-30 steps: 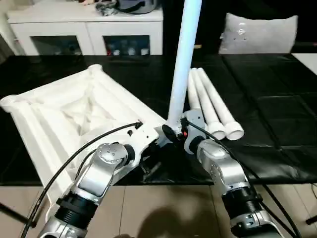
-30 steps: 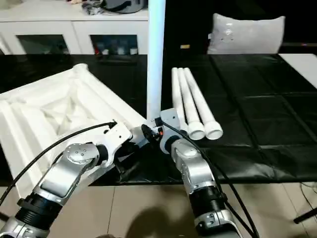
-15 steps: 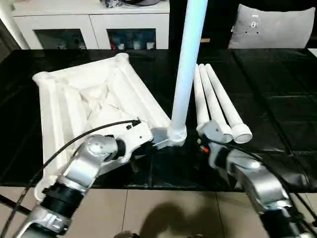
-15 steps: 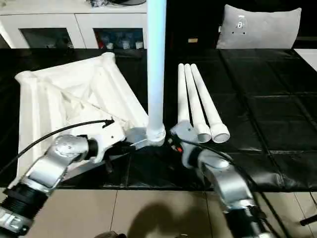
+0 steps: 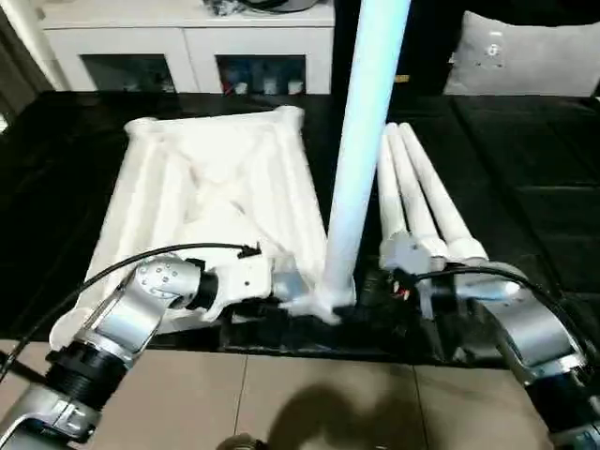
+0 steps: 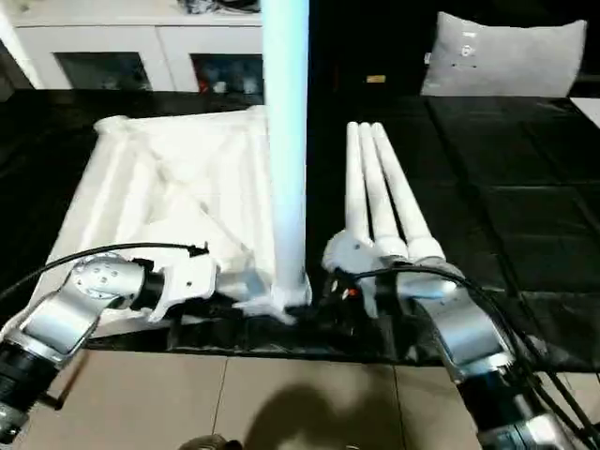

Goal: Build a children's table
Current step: Rotate leg to tighten

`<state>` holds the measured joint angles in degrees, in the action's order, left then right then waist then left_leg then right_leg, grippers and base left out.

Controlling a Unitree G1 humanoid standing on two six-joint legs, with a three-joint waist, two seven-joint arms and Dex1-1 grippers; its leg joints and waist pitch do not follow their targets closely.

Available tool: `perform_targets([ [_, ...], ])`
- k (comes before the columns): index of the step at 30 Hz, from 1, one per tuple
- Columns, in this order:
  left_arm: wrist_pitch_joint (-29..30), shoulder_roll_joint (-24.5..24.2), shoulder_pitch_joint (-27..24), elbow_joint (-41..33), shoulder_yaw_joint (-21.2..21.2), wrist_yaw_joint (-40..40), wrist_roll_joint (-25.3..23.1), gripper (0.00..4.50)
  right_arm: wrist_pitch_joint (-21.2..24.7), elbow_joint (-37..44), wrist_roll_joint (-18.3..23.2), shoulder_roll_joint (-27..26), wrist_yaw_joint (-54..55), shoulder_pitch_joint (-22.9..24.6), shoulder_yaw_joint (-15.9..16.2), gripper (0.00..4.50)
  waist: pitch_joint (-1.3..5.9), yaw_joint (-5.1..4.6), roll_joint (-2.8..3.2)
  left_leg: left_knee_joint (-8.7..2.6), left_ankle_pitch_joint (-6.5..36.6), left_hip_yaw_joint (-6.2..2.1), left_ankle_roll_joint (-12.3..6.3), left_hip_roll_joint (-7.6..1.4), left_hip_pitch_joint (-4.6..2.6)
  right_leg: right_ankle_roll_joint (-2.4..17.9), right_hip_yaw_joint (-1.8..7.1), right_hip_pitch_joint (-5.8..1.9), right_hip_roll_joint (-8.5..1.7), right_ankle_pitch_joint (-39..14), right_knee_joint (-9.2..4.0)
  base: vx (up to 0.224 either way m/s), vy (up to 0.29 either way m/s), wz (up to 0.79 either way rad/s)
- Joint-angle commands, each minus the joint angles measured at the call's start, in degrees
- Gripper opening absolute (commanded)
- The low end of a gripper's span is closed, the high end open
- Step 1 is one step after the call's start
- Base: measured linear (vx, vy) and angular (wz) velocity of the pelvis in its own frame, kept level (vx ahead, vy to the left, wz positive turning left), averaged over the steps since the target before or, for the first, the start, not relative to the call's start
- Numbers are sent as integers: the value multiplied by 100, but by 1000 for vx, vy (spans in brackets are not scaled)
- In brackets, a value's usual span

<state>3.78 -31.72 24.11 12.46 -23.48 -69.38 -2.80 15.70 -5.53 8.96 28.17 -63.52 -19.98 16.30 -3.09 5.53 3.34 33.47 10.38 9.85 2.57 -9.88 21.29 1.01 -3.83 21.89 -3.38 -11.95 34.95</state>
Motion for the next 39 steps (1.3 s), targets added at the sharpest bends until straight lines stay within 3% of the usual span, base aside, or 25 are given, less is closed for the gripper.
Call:
perform_targets([
  [1, -124, -60, -81, -31, -391, -300, -171, 0, -18, -162, 40, -33, -146, -125, 74, 428, 348, -14, -17, -357, 1011, -119, -345, -375, -72, 1385, 324, -223, -511, -593, -379, 0, 0, 0],
  [7, -141, -48, -81, -50, -411, -370, -158, 0, -22, -462, 74, -162, -263, -274, 153, 369, 313, -16, -72, -382, 1224, -120, -240, -366, -72, 1272, 328, -219, -521, -1093, -422, 0, 0, 0],
  [14, -168, -66, -102, -34, -410, -422, -121, 0, 17, -532, 135, -172, -438, -286, 187, 313, 335, -5, -63, -362, 1012, -118, -306, -364, -60, 1273, 324, -226, -515, -844, -392, 0, 0, 0],
  [19, -53, -41, -182, -80, -358, -398, -21, 0, 143, -484, 279, -314, -416, -164, 157, 278, 322, -10, -57, -369, 1107, -116, -290, -362, -65, 1267, 324, -219, -518, -1021, -413, 0, 0, 0],
  [23, 253, 45, -269, -229, -255, -206, 57, 0, 296, -441, 230, -581, 32, -30, 127, 273, 308, -50, -84, -388, 1112, -117, -250, -363, -59, 1232, 328, -217, -517, -1075, -418, 0, 0, 0],
  [26, 976, 318, -454, -625, -71, 293, 181, 0, 480, -684, -24, -1308, 1321, 33, -31, 272, 247, -110, 7, -442, 1519, -141, -84, -352, -65, 1162, 325, -188, -519, -1671, -462, 0, 0, 0],
  [27, 1108, 378, -489, -703, -37, 389, 208, 0, 524, -734, -18, -1456, 1537, 35, -85, 272, 217, -195, -27, -477, 1821, -167, 57, -333, -58, 1063, 303, -190, -526, -2149, -498, 0, 0, 0],
  [28, 1381, 537, -554, -867, 15, 657, 206, 0, 573, -864, -9, -1775, 1998, 7, -202, 272, 218, -249, -7, -469, 2088, -193, 154, -317, -109, 924, 305, -162, -543, -2621, -548, 0, 0, 0],
  [29, 1381, 537, -554, -867, 15, 657, 206, 0, 573, -864, -9, -1775, 1998, 7, -202, 272, 219, -286, -25, -471, 2109, -205, 179, -317, -102, 879, 312, -171, -550, -2680, -561, 0, 0, 0],
  [31, 1841, 1038, -615, -1114, 71, 1349, 26, 0, 682, -1213, -86, -2440, 2978, -162, -419, 272, 193, -373, 15, -486, 2383, -234, 209, -312, -109, 762, 299, -140, -533, -2900, -604, 0, 0, 0],
  [33, 2045, 1327, -592, -1186, 78, 1694, -82, 0, 706, -1432, -227, -2712, 3491, -281, -470, 272, 176, -434, 9, -487, 2528, -236, 266, -301, -128, 723, 292, -103, -527, -3102, -630, 0, 0, 0],
  [34, 2045, 1327, -592, -1186, 78, 1694, -82, 0, 706, -1432, -227, -2712, 3491, -281, -470, 272, 175, -439, -3, -463, 2642, -240, 263, -278, -185, 610, 285, -66, -532, -3387, -684, 0, 0, 0],
  [36, 2178, 1426, -583, -1248, 70, 1824, -112, 0, 660, -1506, -351, -2813, 3678, -313, -482, 272, 173, -435, -9, -450, 2663, -240, 209, -276, -186, 505, 303, -43, -541, -3541, -714, 0, 0, 0],
  [37, 2244, 1606, -499, -1216, 58, 2058, -183, 0, 505, -1634, -544, -2870, 3724, -356, -373, 307, 168, -436, -8, -454, 2689, -241, 201, -274, -185, 451, 295, -30, -528, -3578, -732, 0, 0, 0],
  [38, 2244, 1606, -498, -1216, 58, 2058, -183, 0, 504, -1634, -545, -2870, 3724, -356, -373, 328, 172, -441, -51, -453, 2694, -234, 190, -274, -187, 435, 292, -26, -519, -3584, -740, 0, 0, 0],
  [39, 2239, 1614, -466, -1179, 54, 2098, -212, 0, 490, -1653, -563, -2881, 3757, -357, -377, 342, 178, -428, -38, -451, 2670, -239, 182, -271, -191, 432, 294, -28, -527, -3560, -730, 0, 0, 0],
])
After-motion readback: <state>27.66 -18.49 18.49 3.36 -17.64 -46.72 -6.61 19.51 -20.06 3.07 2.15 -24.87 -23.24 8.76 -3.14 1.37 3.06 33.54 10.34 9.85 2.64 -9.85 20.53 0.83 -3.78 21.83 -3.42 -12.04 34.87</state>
